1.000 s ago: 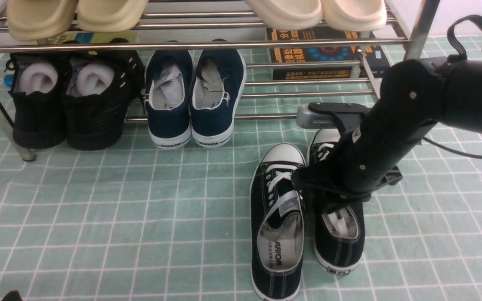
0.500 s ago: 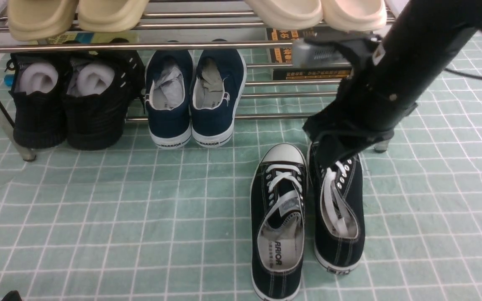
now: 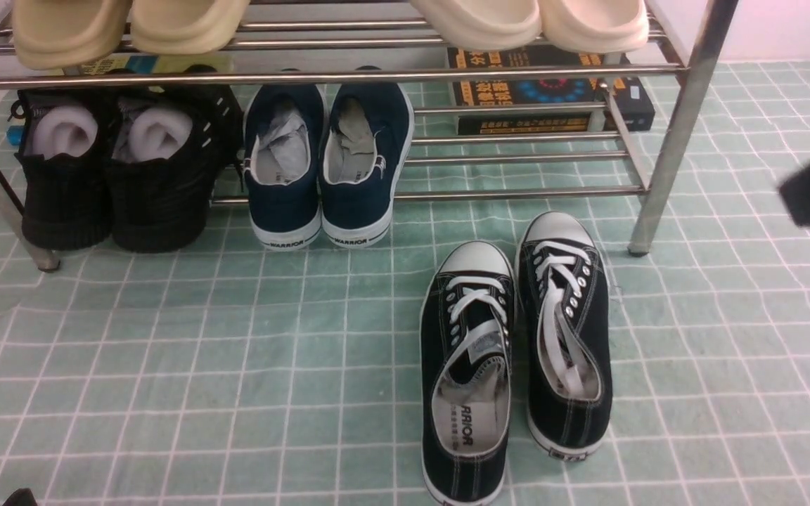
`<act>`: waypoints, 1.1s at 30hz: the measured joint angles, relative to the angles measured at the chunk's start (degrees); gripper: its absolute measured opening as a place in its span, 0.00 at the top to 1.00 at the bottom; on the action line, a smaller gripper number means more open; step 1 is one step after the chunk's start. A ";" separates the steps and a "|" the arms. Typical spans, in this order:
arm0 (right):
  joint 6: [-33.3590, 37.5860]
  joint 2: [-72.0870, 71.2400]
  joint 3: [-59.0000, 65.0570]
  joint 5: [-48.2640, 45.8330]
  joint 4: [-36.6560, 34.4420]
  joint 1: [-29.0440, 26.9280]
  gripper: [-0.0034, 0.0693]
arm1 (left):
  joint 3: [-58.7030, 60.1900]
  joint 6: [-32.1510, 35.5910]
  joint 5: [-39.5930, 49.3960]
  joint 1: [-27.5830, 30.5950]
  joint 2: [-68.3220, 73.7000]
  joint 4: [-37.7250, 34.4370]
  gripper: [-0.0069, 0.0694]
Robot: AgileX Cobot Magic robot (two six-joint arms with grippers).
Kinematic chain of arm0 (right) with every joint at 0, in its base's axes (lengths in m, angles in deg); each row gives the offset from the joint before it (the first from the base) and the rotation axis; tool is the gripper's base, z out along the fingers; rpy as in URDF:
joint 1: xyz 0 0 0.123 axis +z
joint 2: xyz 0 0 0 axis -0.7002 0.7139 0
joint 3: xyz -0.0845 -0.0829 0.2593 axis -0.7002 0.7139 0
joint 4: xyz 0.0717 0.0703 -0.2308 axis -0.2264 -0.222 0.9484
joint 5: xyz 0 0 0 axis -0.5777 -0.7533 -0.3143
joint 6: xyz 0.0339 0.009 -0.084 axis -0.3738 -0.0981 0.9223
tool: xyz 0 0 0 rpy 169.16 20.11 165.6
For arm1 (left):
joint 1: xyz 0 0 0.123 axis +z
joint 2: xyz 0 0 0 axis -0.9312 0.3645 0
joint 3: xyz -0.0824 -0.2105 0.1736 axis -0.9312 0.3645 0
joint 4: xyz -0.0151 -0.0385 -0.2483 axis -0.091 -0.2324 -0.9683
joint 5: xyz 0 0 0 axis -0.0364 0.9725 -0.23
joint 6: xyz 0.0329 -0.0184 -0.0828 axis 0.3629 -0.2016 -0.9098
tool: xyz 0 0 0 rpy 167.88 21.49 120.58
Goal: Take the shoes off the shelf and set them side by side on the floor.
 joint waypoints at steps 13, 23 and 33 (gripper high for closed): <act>5.97 -34.75 55.91 51.72 0.00 0.00 0.95 | 0.00 0.00 0.00 0.00 0.00 0.00 0.59; 6.13 -36.12 62.17 58.60 -0.16 0.00 0.95 | 0.00 0.00 0.00 0.00 0.00 0.02 0.59; 6.13 -36.12 62.22 58.23 -0.16 0.00 0.94 | 0.00 0.00 0.00 0.00 0.00 0.02 0.59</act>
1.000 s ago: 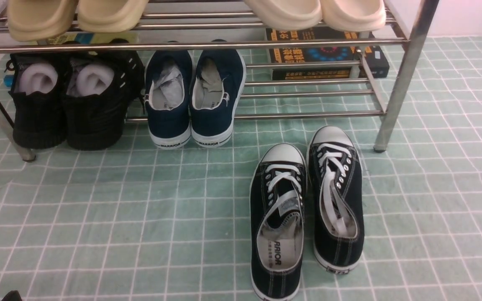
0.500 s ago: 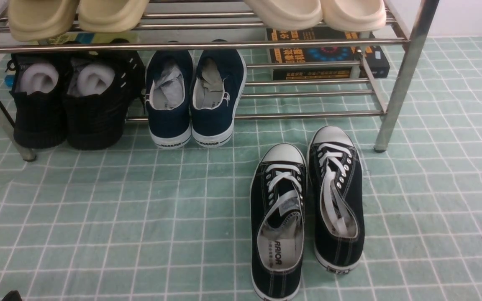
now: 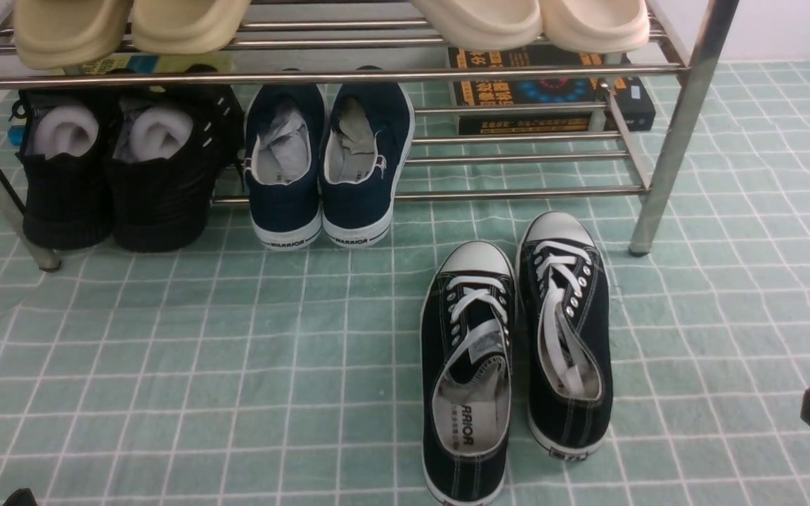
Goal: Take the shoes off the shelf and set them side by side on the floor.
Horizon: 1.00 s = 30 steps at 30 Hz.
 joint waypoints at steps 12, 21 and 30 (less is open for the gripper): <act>-3.77 -6.38 4.77 0.29 4.20 -5.60 0.92 | 0.00 0.00 0.00 0.00 0.00 0.05 0.59; -7.14 -20.17 15.56 -4.48 11.72 -24.26 0.91 | 0.00 0.00 0.00 0.00 0.00 0.07 0.59; -7.33 -23.71 17.12 -8.83 12.12 -28.66 0.91 | 0.00 0.00 0.00 0.00 0.00 0.12 0.59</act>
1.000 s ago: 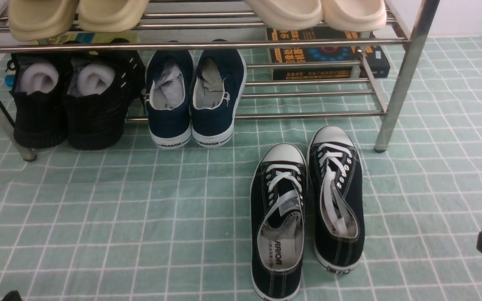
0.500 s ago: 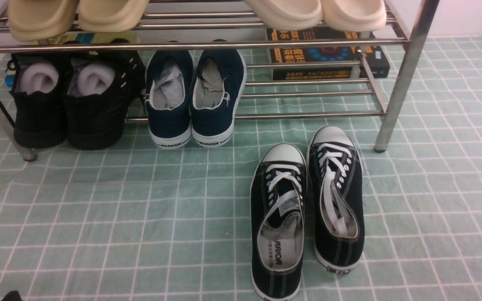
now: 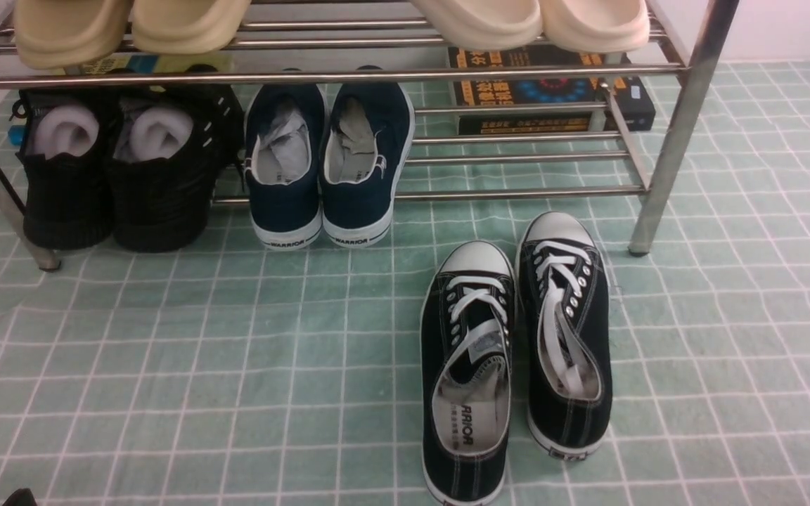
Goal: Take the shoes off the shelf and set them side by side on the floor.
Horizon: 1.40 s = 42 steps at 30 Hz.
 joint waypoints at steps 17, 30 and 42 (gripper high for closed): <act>-0.06 -0.02 -0.05 -0.42 0.04 0.00 0.89 | 0.00 0.00 0.00 0.00 0.00 0.00 0.59; -0.22 -0.07 -0.05 -0.42 0.04 0.00 0.87 | 0.00 0.00 0.00 0.00 0.00 0.00 0.59; -0.22 -0.07 -0.05 -0.42 0.04 0.00 0.85 | 0.00 0.00 0.00 0.00 0.00 0.00 0.59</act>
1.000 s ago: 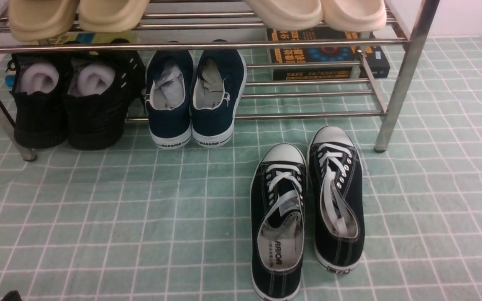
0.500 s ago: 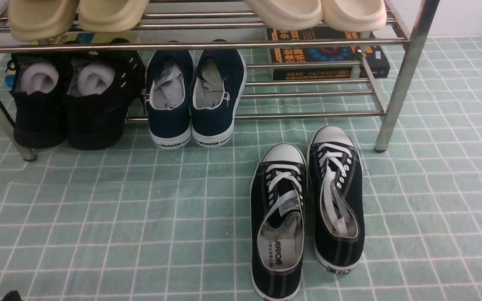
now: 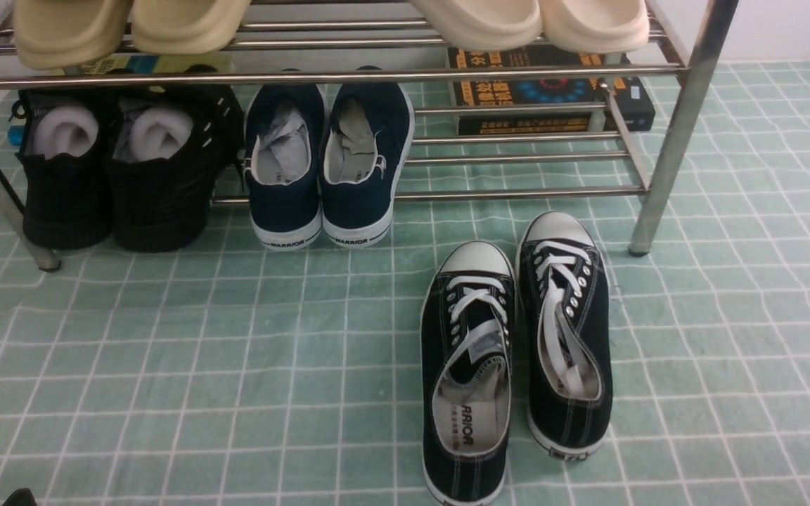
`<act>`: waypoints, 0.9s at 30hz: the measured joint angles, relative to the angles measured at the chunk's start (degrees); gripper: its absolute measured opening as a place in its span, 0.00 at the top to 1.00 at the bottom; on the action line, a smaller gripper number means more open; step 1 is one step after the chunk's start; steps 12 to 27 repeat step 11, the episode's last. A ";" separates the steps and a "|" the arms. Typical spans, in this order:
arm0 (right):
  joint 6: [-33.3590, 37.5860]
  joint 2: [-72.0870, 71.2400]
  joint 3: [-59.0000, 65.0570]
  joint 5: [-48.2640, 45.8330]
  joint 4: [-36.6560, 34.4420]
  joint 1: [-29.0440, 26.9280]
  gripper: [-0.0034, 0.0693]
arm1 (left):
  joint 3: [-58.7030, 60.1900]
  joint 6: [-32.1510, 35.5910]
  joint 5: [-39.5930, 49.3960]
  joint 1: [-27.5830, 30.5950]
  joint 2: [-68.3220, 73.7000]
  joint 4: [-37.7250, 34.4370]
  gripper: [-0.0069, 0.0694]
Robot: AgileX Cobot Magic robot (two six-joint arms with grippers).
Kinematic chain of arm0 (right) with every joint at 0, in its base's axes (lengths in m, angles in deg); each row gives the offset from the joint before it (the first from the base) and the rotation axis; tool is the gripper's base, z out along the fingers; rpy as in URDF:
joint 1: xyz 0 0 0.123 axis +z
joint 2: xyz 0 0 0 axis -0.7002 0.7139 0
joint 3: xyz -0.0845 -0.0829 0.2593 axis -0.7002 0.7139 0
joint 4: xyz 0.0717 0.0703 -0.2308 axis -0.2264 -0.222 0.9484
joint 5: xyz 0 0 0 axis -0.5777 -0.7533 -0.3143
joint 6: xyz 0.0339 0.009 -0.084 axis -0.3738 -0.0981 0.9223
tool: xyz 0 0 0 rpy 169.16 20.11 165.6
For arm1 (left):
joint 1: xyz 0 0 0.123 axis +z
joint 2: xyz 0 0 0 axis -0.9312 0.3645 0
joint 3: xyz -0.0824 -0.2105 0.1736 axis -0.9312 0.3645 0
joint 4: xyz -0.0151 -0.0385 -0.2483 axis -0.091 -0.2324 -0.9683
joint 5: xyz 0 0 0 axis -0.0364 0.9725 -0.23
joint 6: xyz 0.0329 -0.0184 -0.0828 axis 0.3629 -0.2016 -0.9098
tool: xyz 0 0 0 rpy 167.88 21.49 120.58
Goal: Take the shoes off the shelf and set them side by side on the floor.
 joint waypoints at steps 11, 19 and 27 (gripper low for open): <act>0.00 0.00 0.00 0.00 0.00 0.00 0.83 | 0.00 0.00 0.00 0.00 0.00 0.02 0.59; 0.00 0.00 0.00 0.00 0.00 0.00 0.83 | 0.00 0.00 0.00 0.00 0.00 0.02 0.59; 0.00 0.00 0.00 0.00 0.00 0.00 0.83 | 0.00 0.00 0.00 0.00 0.00 0.02 0.59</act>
